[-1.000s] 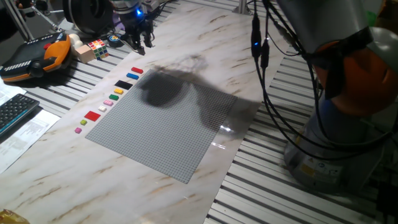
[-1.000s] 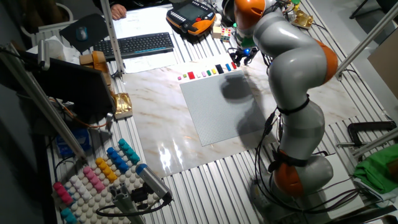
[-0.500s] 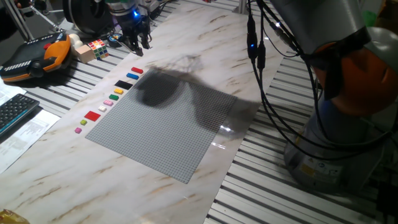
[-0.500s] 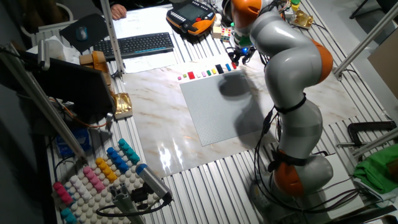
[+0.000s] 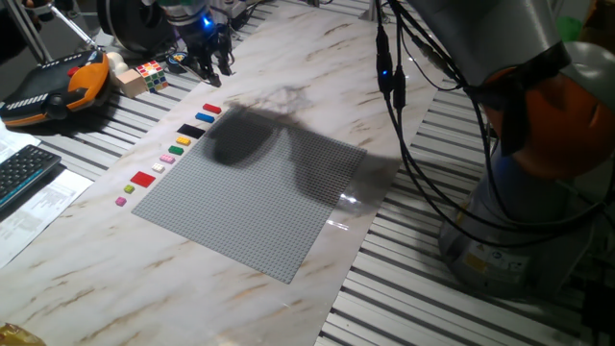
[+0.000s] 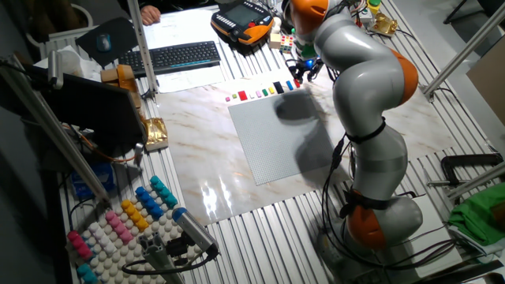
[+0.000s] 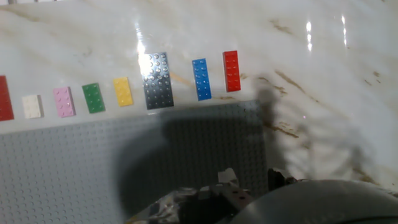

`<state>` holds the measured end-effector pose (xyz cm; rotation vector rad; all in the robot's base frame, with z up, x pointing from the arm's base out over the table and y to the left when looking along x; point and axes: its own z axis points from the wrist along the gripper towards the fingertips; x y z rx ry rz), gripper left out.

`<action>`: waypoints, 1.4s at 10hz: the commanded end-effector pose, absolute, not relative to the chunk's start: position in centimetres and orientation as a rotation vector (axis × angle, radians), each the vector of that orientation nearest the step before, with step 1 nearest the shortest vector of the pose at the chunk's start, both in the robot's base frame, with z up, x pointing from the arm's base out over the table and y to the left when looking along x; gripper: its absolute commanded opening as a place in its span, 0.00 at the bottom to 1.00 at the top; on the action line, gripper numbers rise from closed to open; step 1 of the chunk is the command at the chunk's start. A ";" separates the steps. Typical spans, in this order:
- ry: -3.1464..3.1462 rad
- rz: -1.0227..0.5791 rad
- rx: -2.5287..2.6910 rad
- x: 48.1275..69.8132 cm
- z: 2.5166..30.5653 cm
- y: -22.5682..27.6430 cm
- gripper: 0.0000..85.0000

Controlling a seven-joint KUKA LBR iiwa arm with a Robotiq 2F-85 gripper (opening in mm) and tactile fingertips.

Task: Build with small Lego blocks

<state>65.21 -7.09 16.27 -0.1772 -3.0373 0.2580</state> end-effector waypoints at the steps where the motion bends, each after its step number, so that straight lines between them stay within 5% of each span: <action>1: -3.039 0.258 -0.170 65.4 16.0 -7.2 0.44; 14: -3.136 0.243 -0.086 69.4 11.6 -8.9 0.52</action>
